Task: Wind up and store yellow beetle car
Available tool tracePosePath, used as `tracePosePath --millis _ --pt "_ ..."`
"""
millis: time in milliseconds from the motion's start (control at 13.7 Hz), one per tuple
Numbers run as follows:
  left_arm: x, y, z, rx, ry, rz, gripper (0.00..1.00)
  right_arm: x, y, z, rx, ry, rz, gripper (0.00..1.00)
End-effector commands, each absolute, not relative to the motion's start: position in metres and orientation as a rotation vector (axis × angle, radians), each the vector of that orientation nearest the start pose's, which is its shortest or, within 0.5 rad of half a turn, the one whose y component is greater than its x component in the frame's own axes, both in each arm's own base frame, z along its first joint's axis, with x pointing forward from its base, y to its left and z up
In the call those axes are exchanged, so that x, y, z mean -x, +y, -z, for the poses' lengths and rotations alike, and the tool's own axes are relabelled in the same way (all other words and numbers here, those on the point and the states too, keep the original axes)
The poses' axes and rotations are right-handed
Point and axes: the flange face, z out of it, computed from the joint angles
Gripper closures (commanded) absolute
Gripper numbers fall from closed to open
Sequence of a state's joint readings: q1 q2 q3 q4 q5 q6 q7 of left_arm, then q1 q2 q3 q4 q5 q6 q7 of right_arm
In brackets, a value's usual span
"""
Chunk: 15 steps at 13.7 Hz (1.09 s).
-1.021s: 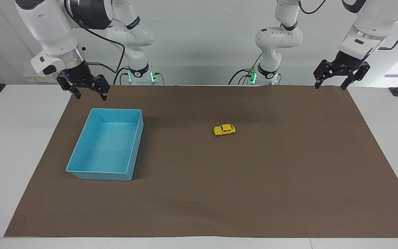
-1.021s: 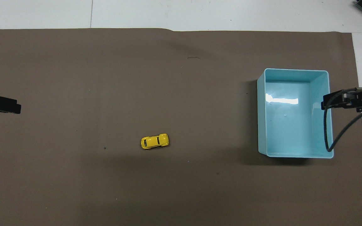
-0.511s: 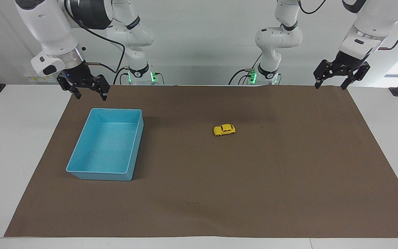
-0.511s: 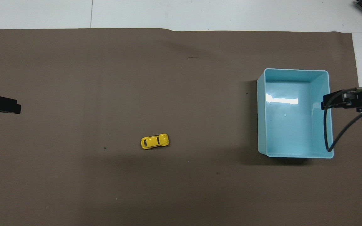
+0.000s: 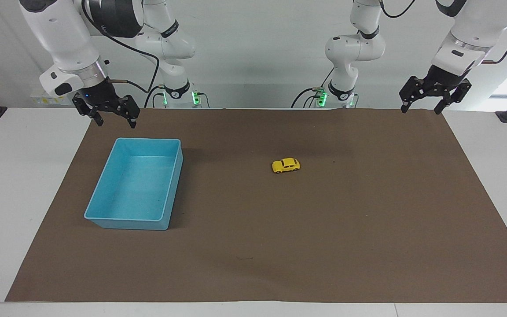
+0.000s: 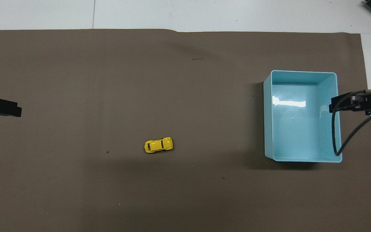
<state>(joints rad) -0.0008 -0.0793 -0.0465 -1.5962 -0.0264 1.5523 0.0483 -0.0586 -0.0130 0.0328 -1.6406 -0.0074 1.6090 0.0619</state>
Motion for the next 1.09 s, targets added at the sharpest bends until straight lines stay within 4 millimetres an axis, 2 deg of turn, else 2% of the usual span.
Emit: tracePosePath --millis 0,292,584,802,1021 --pt "-0.522 -0.025 -0.651 3.162 0.159 0.032 0.0 -0.55 -0.014 -0.604 3.132 0.159 -0.029 0.0" --pt "-0.522 -0.025 -0.648 3.163 0.157 0.022 0.0 -0.55 -0.014 -0.604 3.132 0.159 -0.027 0.0" --pt "-0.523 -0.025 -0.635 3.164 0.129 -0.012 0.0 -0.55 -0.014 -0.604 3.132 0.159 -0.029 0.0" --pt "-0.524 -0.026 -0.622 3.165 -0.012 -0.048 0.0 -0.55 -0.014 -0.604 3.132 0.159 -0.029 0.0" --pt "-0.526 -0.032 -0.595 3.156 -0.175 -0.082 0.0 -0.55 -0.014 -0.604 3.132 0.159 -0.027 0.0"
